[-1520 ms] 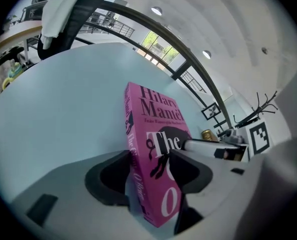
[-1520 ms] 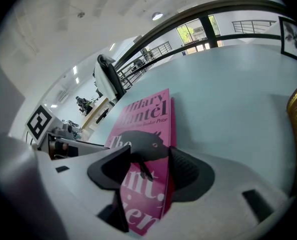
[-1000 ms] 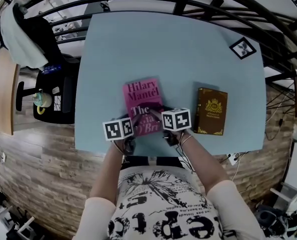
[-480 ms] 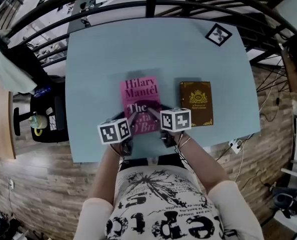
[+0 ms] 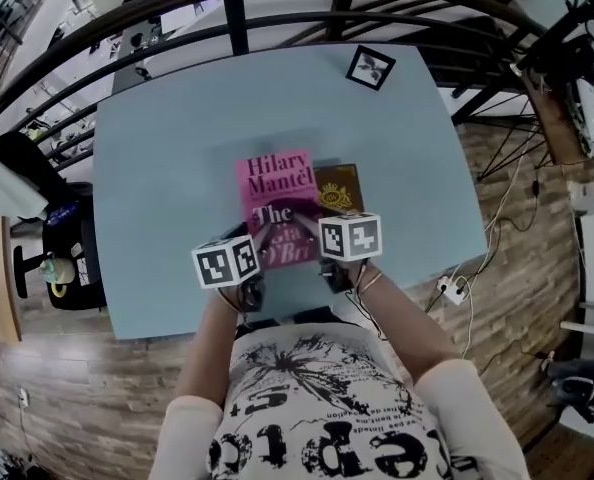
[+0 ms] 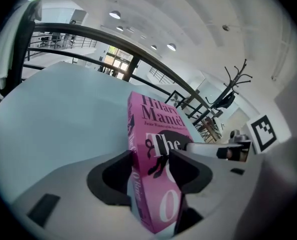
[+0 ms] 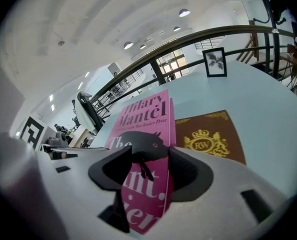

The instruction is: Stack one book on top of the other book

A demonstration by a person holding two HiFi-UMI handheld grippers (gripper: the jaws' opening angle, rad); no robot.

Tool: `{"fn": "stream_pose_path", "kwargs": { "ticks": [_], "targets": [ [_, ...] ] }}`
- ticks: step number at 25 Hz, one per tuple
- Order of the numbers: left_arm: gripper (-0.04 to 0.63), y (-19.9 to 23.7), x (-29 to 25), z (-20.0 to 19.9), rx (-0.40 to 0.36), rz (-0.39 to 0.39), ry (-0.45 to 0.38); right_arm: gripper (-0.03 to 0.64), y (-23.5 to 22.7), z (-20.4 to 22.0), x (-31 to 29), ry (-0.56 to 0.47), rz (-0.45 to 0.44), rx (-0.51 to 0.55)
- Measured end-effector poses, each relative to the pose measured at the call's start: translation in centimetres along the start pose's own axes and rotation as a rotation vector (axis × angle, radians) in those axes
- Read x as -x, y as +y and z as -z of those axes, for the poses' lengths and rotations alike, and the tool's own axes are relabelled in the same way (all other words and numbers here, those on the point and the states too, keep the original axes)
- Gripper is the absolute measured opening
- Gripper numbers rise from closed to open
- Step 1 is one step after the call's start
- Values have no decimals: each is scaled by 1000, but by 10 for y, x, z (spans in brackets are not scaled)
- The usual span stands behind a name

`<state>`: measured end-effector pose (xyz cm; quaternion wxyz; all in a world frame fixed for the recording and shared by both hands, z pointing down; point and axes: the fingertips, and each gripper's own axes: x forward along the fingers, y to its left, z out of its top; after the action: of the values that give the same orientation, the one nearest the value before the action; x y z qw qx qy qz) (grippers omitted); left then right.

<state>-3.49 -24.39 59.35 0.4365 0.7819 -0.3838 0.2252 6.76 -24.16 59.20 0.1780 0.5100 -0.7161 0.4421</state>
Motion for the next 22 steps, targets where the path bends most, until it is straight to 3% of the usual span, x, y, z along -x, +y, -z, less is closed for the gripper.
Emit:
{"fn": "stream_pose_path", "kwargs": {
  "ticks": [12, 22],
  "targets": [
    [227, -90, -76, 24, -13, 6, 48, 224, -111, 5, 47, 15, 2, -33],
    [227, -93, -99, 40, -52, -47, 81, 224, -137, 23, 38, 43, -18, -77]
  ]
}}
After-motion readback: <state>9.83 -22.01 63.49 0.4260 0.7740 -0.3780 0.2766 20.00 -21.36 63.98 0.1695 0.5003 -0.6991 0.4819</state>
